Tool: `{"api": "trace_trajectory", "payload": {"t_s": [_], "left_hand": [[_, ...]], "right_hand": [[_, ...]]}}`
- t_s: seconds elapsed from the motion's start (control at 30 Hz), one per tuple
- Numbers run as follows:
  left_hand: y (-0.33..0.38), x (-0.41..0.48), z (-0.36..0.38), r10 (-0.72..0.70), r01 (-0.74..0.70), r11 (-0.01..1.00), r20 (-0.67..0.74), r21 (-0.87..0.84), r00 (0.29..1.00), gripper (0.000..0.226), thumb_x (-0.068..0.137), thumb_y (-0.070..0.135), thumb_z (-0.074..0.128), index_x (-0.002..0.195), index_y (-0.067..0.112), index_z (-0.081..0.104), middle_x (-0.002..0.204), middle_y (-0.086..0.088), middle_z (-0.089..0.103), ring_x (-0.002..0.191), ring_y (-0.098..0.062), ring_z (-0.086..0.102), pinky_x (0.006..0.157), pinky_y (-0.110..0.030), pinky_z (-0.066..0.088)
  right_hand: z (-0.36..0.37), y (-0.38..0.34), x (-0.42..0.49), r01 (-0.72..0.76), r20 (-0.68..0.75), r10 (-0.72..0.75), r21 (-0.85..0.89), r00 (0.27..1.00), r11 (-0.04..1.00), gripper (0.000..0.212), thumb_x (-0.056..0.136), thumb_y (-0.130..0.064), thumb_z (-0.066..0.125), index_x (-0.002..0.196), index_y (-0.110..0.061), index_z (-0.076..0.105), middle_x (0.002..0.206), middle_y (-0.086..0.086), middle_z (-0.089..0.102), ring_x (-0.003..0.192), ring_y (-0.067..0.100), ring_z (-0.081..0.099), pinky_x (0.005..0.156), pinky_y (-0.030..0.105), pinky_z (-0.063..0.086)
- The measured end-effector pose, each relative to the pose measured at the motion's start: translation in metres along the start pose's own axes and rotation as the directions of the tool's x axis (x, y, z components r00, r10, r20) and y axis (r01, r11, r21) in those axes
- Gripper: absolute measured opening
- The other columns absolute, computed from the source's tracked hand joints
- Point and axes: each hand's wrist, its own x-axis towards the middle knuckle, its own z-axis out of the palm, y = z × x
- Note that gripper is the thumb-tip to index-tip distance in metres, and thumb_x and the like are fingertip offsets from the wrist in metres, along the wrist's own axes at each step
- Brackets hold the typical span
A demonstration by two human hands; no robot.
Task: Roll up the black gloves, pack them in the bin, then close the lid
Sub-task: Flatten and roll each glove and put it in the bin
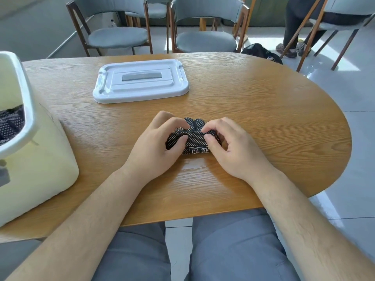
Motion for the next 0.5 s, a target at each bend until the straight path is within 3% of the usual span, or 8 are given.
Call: {"api": "trace_trajectory", "payload": {"t_s": [0.07,0.13,0.3,0.4,0.5], "left_hand": [[-0.005,0.002,0.004,0.091,-0.088,0.991,-0.024,0.105,0.996,0.010,0.095,0.021,0.068,0.104,0.018,0.073,0.111,0.004,0.059,0.100,-0.013,0.056,0.092,-0.028,0.046],[-0.007,0.002,0.005,0.136,-0.129,0.973,-0.023,0.192,0.990,0.014,0.097,0.028,0.065,0.101,0.019,0.075,0.107,0.006,0.064,0.100,-0.020,0.057,0.089,-0.039,0.048],[-0.008,-0.009,-0.007,0.069,-0.100,0.975,0.158,0.199,0.985,0.045,0.087,0.063,0.062,0.119,0.031,0.066,0.119,0.017,0.058,0.113,-0.013,0.053,0.094,-0.035,0.040],[-0.009,-0.009,-0.008,0.057,-0.089,0.978,0.170,0.186,0.984,0.046,0.085,0.061,0.062,0.121,0.033,0.065,0.121,0.018,0.056,0.118,-0.012,0.050,0.095,-0.032,0.035],[-0.006,-0.007,-0.009,0.038,-0.050,0.995,0.137,0.091,0.990,0.032,0.088,0.050,0.064,0.113,0.029,0.069,0.109,0.019,0.062,0.110,-0.012,0.055,0.095,-0.038,0.041]], "right_hand": [[0.004,0.004,0.003,0.027,-0.034,-0.028,-0.037,0.999,0.999,0.018,0.103,-0.031,0.057,0.114,-0.025,0.071,0.112,-0.012,0.055,0.104,0.005,0.053,0.087,0.022,0.045],[0.003,0.007,0.003,0.060,-0.035,-0.062,-0.051,0.997,0.997,0.022,0.101,-0.033,0.059,0.112,-0.023,0.075,0.118,-0.011,0.060,0.114,0.012,0.054,0.097,0.033,0.048],[-0.007,0.010,-0.002,0.088,0.085,-0.081,-0.091,0.993,0.992,0.045,0.085,-0.048,0.062,0.127,-0.033,0.069,0.131,-0.022,0.062,0.122,0.010,0.050,0.105,0.046,0.044],[-0.007,0.010,-0.002,0.092,0.055,-0.089,-0.047,0.994,0.995,0.038,0.089,-0.037,0.069,0.127,-0.031,0.069,0.124,-0.019,0.066,0.119,0.010,0.052,0.105,0.039,0.045],[-0.011,0.009,-0.005,0.046,0.042,-0.049,0.074,0.998,0.996,0.035,0.091,-0.029,0.074,0.125,-0.034,0.069,0.111,-0.019,0.064,0.110,0.005,0.057,0.094,0.015,0.041]]}}
